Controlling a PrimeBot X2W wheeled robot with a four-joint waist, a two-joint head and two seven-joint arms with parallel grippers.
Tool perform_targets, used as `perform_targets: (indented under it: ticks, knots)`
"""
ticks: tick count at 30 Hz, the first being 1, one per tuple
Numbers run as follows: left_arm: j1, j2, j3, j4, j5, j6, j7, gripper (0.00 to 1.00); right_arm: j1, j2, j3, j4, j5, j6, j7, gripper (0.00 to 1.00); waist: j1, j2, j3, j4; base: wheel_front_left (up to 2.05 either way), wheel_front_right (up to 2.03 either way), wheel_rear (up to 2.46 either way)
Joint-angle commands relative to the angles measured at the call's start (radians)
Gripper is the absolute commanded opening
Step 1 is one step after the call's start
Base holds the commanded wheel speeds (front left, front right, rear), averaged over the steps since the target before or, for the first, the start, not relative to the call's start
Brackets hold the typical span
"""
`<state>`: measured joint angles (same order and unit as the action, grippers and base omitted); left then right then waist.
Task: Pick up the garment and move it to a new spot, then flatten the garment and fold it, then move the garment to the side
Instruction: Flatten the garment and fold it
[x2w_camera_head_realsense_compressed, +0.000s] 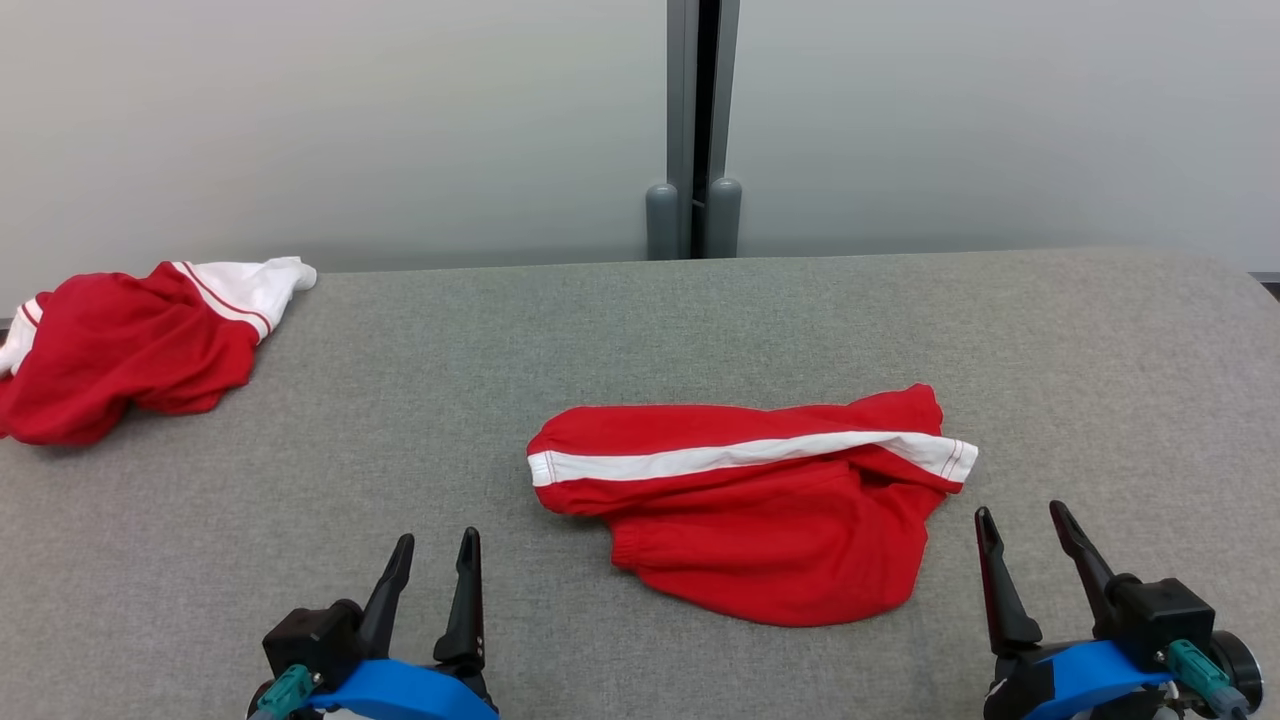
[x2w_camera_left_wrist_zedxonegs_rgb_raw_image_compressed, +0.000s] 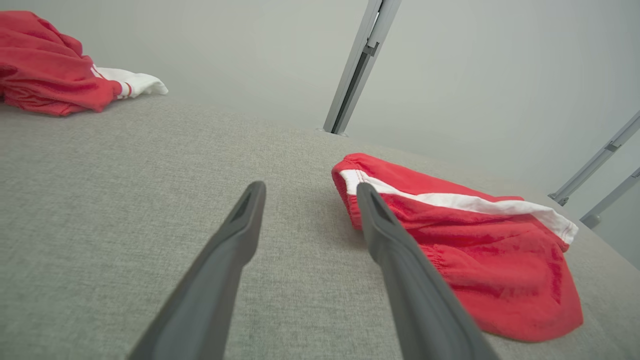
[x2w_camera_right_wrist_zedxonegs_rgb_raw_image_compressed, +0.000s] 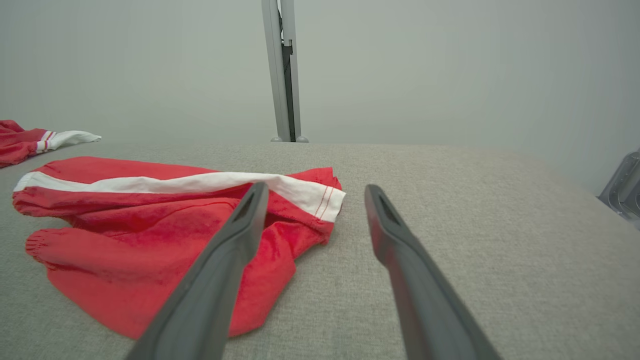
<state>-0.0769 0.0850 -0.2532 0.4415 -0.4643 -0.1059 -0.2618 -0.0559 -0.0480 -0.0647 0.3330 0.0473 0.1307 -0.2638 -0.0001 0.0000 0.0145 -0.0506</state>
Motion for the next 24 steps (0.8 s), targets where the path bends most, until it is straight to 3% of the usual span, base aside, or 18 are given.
perform_targets:
  ticks: [1, 24]
  knots:
    - [0.011, -0.005, 0.010, -0.001, 0.010, -0.004, -0.005, 1.00, 0.004, -0.005, 0.001, 0.000, 0.005, 0.000, -0.001, 1.00, 0.0001, 0.0000, 0.001, 0.001, 0.00, 0.00, 0.00]
    - [0.039, -0.032, 0.077, 0.000, 0.070, -0.019, -0.005, 1.00, 0.009, -0.005, 0.010, 0.016, -0.005, 0.000, -0.001, 1.00, 0.0001, 0.0000, -0.006, 0.000, 0.00, 0.00, 0.00]
